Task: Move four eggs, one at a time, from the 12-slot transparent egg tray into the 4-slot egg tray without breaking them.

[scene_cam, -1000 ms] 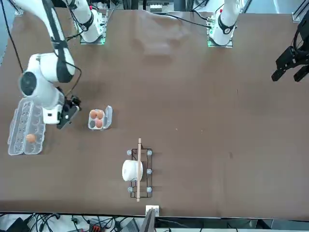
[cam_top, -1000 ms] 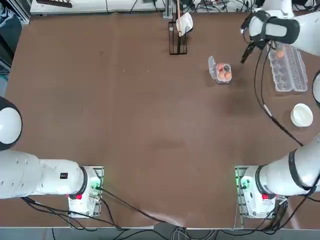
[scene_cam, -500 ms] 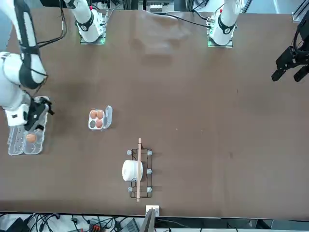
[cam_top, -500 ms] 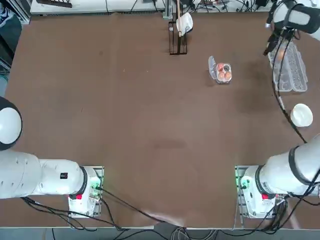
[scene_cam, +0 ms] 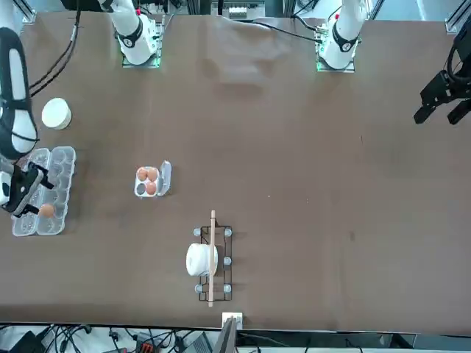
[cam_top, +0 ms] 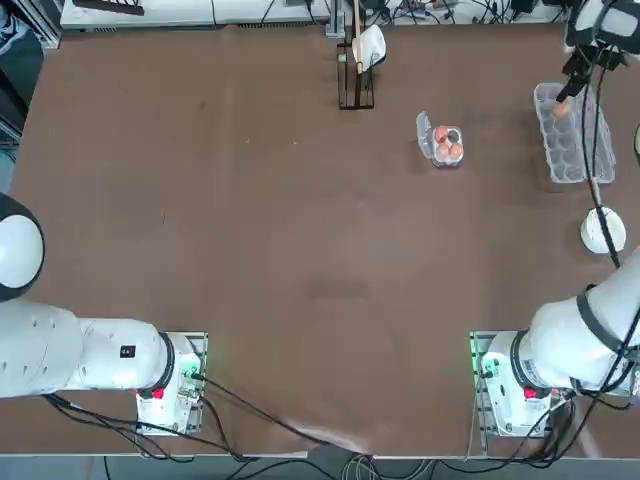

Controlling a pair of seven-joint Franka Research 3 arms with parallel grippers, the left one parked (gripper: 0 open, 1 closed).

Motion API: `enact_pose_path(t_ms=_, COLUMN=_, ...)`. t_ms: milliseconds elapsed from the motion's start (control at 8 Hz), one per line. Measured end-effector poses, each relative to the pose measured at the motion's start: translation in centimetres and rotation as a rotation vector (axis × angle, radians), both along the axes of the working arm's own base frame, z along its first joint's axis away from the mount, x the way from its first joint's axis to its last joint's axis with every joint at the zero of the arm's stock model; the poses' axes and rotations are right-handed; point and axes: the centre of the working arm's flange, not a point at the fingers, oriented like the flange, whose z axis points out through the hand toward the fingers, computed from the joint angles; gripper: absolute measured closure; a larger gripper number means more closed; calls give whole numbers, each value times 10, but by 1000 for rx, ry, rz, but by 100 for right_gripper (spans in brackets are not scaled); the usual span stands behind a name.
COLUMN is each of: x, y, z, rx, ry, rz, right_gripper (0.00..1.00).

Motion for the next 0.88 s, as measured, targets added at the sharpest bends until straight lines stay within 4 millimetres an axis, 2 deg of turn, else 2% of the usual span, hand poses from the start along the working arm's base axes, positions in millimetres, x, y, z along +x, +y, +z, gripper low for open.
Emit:
enact_pose_path(t_ms=375, x=17, y=-26, z=-30, rx=45, ry=1, rz=141, right_gripper=0)
enact_pose_path(t_ms=625, x=26, y=-31, z=-46, rx=49, ry=17, rz=215, right_gripper=1)
enact_pose_path(t_ms=875, x=21, y=-43, z=-64, rx=57, ry=38, rz=249, right_gripper=4)
